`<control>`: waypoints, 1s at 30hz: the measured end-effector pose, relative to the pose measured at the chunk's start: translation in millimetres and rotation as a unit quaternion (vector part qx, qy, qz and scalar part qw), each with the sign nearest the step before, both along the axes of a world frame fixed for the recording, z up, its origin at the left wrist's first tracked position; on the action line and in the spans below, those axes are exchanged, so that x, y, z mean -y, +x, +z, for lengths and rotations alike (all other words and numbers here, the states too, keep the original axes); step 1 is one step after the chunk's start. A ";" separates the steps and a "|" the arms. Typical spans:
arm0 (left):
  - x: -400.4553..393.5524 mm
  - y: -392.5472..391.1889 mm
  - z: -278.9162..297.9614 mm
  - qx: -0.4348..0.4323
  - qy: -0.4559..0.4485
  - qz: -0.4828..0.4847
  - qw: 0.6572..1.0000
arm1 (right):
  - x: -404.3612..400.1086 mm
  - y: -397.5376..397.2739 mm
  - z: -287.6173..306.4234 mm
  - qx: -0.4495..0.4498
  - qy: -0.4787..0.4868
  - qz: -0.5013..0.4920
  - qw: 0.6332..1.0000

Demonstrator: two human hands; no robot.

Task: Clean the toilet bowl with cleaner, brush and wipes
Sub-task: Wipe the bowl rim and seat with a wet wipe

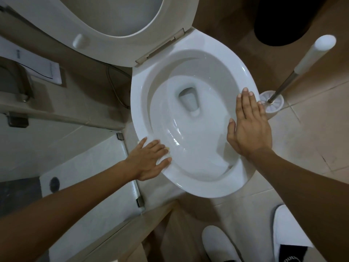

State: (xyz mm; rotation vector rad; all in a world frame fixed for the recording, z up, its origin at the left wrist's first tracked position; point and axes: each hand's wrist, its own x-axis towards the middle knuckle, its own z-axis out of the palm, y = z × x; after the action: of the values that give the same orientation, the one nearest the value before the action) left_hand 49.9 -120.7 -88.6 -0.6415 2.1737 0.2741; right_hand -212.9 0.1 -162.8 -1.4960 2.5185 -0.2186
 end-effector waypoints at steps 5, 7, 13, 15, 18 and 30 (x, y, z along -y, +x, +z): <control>11.0 3.6 0.1 -0.001 0.007 -0.043 0.999 | 0.1 -0.9 -1.3 0.000 0.001 0.002 1.000; 37.5 2.7 -1.1 0.027 -0.030 -0.071 0.997 | -0.3 -0.8 -1.9 -0.001 0.002 0.002 1.000; 127.5 -27.8 -5.4 0.115 -0.155 -0.160 0.968 | -0.2 -0.6 -3.4 0.001 -0.006 0.002 1.000; 136.1 -31.3 -6.4 0.121 -0.174 -0.154 0.965 | 0.4 -0.6 -3.6 0.002 -0.009 0.003 1.000; 114.0 -19.8 -8.4 0.102 -0.153 -0.127 0.975 | -0.1 -0.3 -3.5 0.002 -0.008 0.001 1.000; -32.1 -14.2 -3.0 -0.010 0.100 0.026 0.995 | -0.3 -0.3 -2.4 -0.006 0.001 0.005 1.000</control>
State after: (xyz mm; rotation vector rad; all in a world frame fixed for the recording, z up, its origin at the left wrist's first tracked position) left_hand 35.7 -88.6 -91.5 -0.5842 2.1168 0.5214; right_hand -213.2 0.4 -165.1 -1.5147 2.5187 -0.2070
